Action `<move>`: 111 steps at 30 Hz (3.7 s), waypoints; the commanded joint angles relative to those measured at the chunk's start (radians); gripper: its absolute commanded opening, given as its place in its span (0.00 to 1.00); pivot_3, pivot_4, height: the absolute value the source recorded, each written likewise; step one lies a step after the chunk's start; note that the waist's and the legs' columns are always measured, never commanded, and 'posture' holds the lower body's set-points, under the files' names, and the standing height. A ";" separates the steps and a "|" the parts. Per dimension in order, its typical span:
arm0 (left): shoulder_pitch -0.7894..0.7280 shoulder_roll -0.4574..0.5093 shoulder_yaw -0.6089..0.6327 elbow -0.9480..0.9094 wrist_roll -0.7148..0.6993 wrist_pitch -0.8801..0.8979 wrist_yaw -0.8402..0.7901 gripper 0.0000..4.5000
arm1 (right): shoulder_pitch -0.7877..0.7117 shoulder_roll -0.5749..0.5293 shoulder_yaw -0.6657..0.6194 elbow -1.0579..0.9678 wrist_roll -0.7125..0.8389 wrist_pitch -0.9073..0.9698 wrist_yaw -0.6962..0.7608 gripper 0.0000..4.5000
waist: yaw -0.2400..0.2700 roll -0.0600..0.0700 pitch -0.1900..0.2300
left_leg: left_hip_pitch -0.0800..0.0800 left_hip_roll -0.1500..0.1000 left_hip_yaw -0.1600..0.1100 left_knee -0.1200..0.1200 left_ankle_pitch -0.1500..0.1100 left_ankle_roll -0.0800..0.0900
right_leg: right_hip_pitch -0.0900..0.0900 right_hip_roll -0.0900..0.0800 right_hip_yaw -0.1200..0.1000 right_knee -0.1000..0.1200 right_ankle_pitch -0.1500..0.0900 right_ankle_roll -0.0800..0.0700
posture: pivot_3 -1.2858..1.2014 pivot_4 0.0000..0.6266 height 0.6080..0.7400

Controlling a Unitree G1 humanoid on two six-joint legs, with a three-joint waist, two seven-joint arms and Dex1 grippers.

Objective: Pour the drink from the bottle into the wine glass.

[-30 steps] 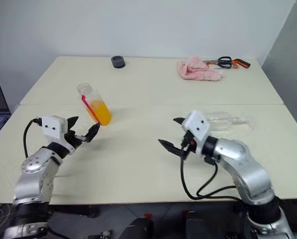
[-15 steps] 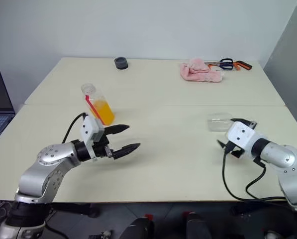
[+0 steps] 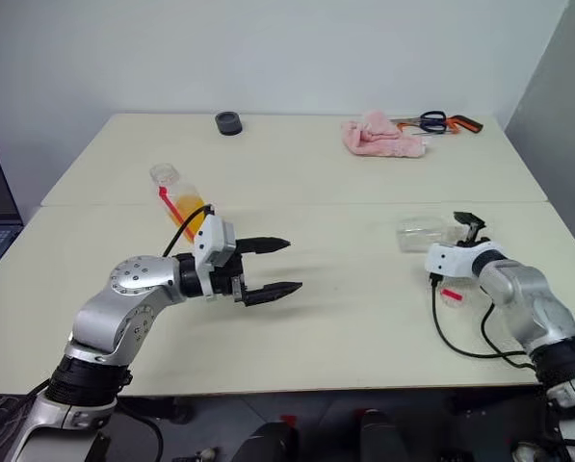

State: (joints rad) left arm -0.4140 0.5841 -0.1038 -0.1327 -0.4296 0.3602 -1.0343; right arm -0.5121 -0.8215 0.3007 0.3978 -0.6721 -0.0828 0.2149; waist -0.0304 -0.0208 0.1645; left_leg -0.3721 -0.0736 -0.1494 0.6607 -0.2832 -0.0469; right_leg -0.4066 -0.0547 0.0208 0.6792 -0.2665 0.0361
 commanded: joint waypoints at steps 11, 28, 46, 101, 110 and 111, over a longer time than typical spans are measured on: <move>0.008 -0.025 0.009 0.050 0.026 -0.091 -0.011 1.00 | -0.094 0.044 0.026 0.212 -0.072 -0.029 -0.153 0.78 | -0.002 0.000 0.000 | 0.001 0.000 0.001 0.000 0.000 0.000 | 0.000 0.000 0.002 0.000 0.000 0.000 | 0.52 0.24 1.00; 0.113 -0.025 0.159 -0.084 -0.059 0.056 0.153 1.00 | -0.089 0.124 -0.121 0.090 0.092 -0.052 -0.252 0.02 | -0.005 0.000 0.000 | 0.002 0.001 0.002 -0.001 0.000 0.000 | -0.001 0.000 0.005 0.001 0.000 0.000 | 0.52 0.24 1.00; 0.324 0.106 0.466 -0.357 -0.269 0.321 0.332 1.00 | -0.167 0.829 -0.115 0.254 0.676 -0.196 0.178 0.02 | -0.020 0.000 0.000 | 0.011 0.013 0.010 -0.014 0.000 0.000 | -0.003 0.011 0.017 -0.001 0.002 -0.003 | 0.52 0.24 1.00; 0.267 0.066 0.421 -0.251 -0.127 0.159 0.411 1.00 | 0.047 0.731 -0.110 -0.033 0.721 0.054 0.467 0.99 | -0.024 0.000 0.000 | 0.011 0.016 0.014 -0.016 -0.003 0.003 | -0.007 0.015 0.020 0.000 0.004 -0.006 | 0.52 0.24 1.00; 0.442 -0.108 0.495 -0.169 0.065 -0.025 0.664 1.00 | 0.159 0.584 -0.103 -0.472 0.859 0.408 0.574 0.99 | -0.012 0.000 0.000 | 0.009 0.018 0.012 -0.015 -0.003 0.002 | -0.008 0.015 0.020 -0.001 0.003 -0.005 | 0.52 0.24 1.00; 0.450 -0.125 0.504 -0.164 0.075 -0.034 0.691 1.00 | 0.163 0.563 -0.097 -0.507 0.875 0.433 0.594 0.99 | -0.007 0.000 0.000 | 0.009 0.018 0.012 -0.015 -0.003 0.002 | -0.007 0.015 0.020 -0.001 0.003 -0.005 | 0.52 0.24 1.00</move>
State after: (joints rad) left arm 0.0350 0.4668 0.3628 -0.2753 -0.3750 0.3674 -0.3840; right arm -0.3506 -0.2454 0.1995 -0.0270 0.1603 0.3147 0.7755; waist -0.0376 -0.0211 0.1645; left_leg -0.3628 -0.0556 -0.1384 0.6457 -0.2866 -0.0444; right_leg -0.4137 -0.0400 0.0404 0.6778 -0.2631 0.0307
